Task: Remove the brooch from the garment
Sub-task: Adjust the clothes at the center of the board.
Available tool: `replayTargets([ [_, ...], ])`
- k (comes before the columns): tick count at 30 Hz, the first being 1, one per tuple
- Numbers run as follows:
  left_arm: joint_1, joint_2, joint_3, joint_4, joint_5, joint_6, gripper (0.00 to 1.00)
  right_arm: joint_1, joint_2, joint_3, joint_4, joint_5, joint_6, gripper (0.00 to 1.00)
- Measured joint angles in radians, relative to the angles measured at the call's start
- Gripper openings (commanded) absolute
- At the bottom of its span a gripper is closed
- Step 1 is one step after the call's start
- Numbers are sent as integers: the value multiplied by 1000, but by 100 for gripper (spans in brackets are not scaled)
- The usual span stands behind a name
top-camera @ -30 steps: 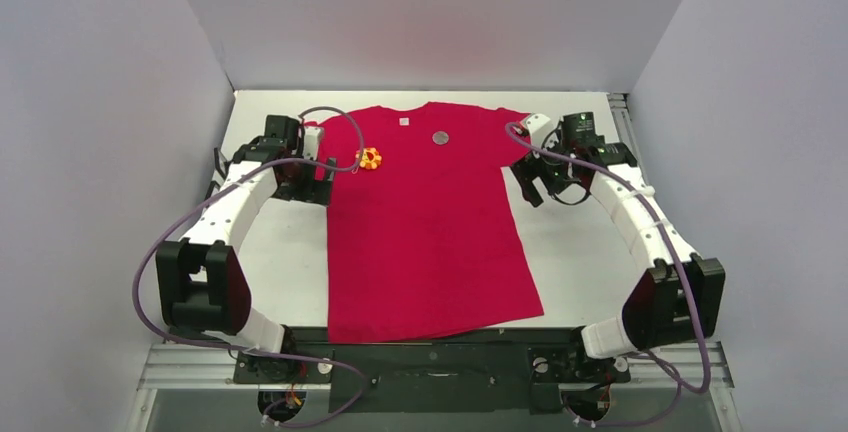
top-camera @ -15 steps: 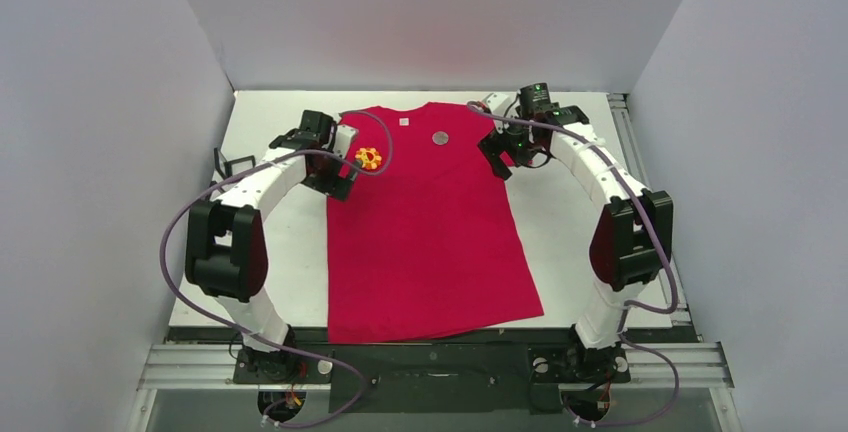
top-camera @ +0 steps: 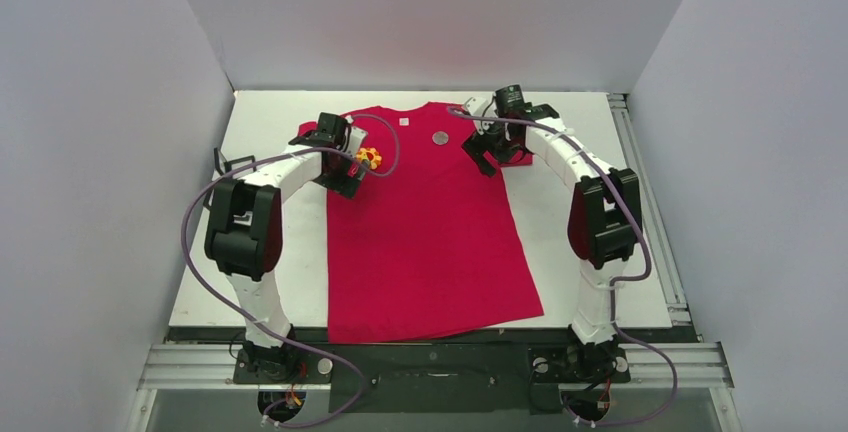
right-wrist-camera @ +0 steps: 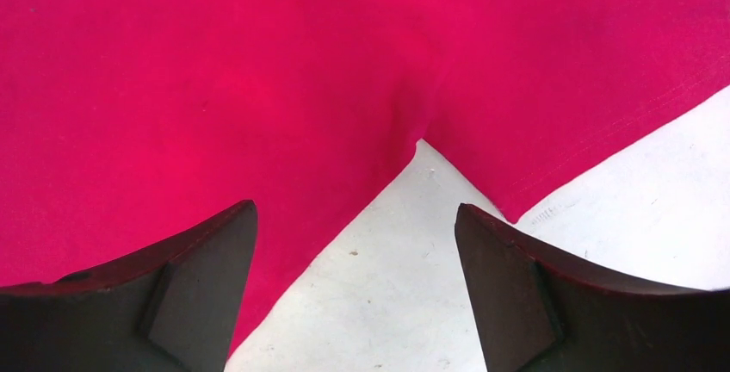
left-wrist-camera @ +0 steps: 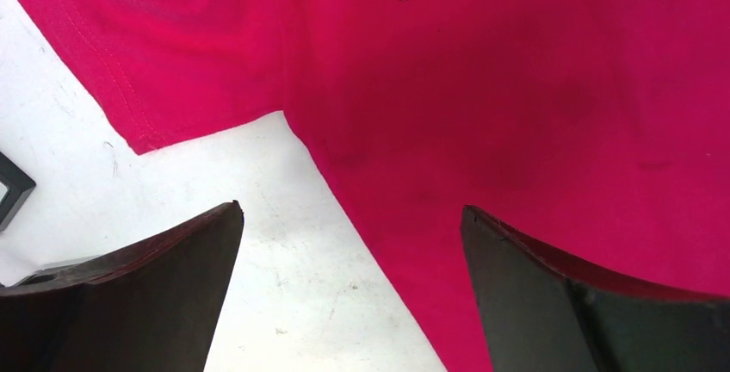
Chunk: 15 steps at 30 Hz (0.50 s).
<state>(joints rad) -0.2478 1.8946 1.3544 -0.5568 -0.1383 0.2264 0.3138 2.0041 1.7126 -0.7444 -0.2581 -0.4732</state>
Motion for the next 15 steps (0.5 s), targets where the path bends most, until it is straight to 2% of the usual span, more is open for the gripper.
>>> replayTargets([
  [8,-14,14,-26,48,-39,33,96,29,48,-16,40,75,-45,79],
  [15,-22,12,-80,74,-55,83,96,35,48,-149,55,120,-94,77],
])
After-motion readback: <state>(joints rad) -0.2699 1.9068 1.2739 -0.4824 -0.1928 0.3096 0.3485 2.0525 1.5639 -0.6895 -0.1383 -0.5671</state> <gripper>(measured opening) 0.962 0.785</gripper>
